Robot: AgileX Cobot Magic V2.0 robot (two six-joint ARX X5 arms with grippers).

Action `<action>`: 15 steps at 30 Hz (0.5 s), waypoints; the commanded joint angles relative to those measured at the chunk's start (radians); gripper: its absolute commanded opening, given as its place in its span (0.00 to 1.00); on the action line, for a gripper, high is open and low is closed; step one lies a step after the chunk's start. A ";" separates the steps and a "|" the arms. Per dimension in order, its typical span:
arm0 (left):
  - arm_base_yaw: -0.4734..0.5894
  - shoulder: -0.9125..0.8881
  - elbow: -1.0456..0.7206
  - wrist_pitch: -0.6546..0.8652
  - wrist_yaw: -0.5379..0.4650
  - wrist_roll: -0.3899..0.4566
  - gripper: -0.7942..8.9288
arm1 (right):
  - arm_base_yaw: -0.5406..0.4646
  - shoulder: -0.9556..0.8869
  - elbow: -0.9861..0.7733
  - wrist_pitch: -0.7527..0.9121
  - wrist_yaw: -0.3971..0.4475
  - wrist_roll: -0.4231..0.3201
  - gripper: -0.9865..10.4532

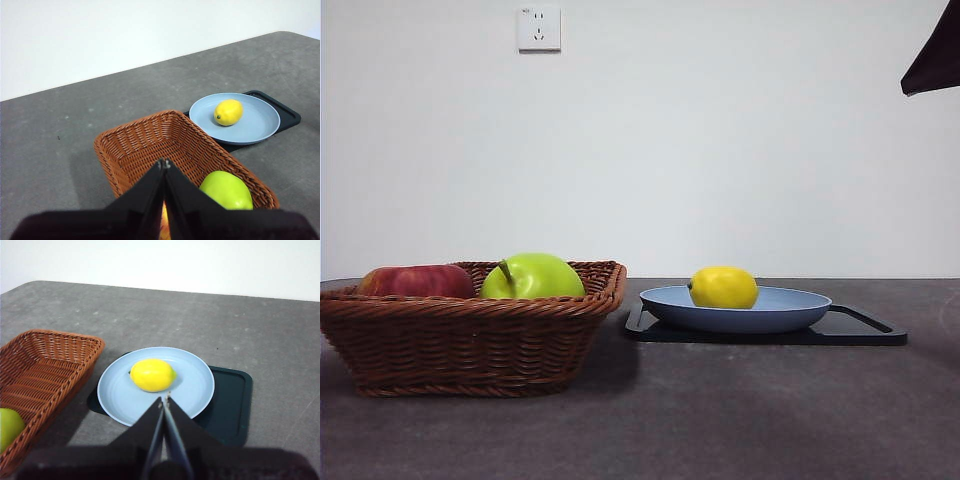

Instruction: Take the lemon from the basket,put the lemon in the plate,hand out the plate

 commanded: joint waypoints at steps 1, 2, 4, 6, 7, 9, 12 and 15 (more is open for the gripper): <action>-0.005 -0.001 0.007 0.005 -0.001 -0.013 0.09 | 0.006 0.002 0.004 0.013 0.006 0.011 0.09; -0.005 -0.001 0.007 0.006 -0.002 -0.013 0.09 | 0.006 0.002 0.004 0.013 0.006 0.011 0.09; -0.005 -0.001 0.007 0.005 -0.002 -0.013 0.09 | 0.006 0.002 0.004 0.013 0.005 0.011 0.09; -0.005 -0.001 0.007 0.005 -0.001 -0.013 0.09 | 0.006 0.002 0.004 0.013 0.005 0.011 0.09; -0.005 -0.001 0.007 0.006 -0.001 -0.013 0.09 | 0.006 0.002 0.004 0.013 0.005 0.011 0.09; -0.005 -0.002 0.006 -0.003 0.002 -0.013 0.09 | 0.006 0.002 0.004 0.013 0.006 0.011 0.09; 0.019 -0.064 0.007 -0.063 -0.033 0.029 0.09 | 0.006 0.002 0.004 0.013 0.005 0.011 0.09; 0.103 -0.161 -0.005 -0.161 -0.059 0.040 0.09 | 0.006 0.002 0.004 0.013 0.003 0.011 0.09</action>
